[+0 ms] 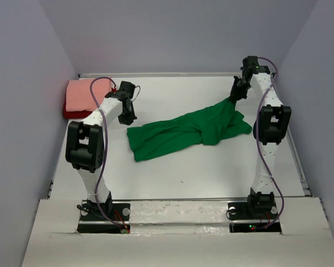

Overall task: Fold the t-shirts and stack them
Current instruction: Fold the other side of the tshirt into a rectangle

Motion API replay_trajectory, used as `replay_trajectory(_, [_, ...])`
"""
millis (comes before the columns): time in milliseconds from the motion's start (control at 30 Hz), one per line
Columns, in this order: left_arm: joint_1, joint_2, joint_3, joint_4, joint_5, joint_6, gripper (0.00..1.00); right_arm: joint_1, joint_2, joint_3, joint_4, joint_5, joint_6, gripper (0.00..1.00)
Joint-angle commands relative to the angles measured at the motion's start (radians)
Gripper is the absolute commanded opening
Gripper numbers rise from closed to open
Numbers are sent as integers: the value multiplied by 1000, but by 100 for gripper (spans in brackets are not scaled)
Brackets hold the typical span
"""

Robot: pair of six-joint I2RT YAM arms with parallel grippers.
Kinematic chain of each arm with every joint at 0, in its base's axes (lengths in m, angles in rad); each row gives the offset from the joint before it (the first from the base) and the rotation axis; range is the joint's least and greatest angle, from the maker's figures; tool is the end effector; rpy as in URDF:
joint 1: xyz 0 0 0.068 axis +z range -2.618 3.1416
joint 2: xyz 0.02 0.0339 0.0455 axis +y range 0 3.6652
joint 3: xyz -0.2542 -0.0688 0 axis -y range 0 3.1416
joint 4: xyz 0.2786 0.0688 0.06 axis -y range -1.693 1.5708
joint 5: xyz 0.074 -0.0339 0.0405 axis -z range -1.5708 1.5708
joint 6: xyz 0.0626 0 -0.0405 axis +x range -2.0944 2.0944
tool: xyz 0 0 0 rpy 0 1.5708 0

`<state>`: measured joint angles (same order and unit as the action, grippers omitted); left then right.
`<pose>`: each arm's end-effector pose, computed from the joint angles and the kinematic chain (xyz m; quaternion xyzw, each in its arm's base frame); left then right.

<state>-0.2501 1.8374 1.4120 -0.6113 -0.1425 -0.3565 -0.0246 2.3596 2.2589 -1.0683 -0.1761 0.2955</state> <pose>0.4234 -0.0990 0.1814 -0.0699 0.9597 -0.0131 0.2717 0.5367 -0.0022 0.1995 0.1382 0.9664 0.1122 0.1853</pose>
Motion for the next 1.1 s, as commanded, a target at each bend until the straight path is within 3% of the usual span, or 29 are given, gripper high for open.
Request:
replay_trajectory(0, [-11,-33,-18,4,-11,4,0,6,18,90,47,-78,-51,0])
replay_trajectory(133, [-12,-41,-18,2,-11,4,0,31,0,119,93,-115,-76,0])
replay_trajectory(300, [-24,-44,-13,2,40,7,0,31,98,244,77,-261,-76,0])
replay_trajectory(633, [-262,-95,59,-30,4,-64,0,31,132,186,67,-157,-93,0])
replay_trajectory(1067, [-431,74,252,-44,38,-67,0,31,170,218,51,-155,-101,0])
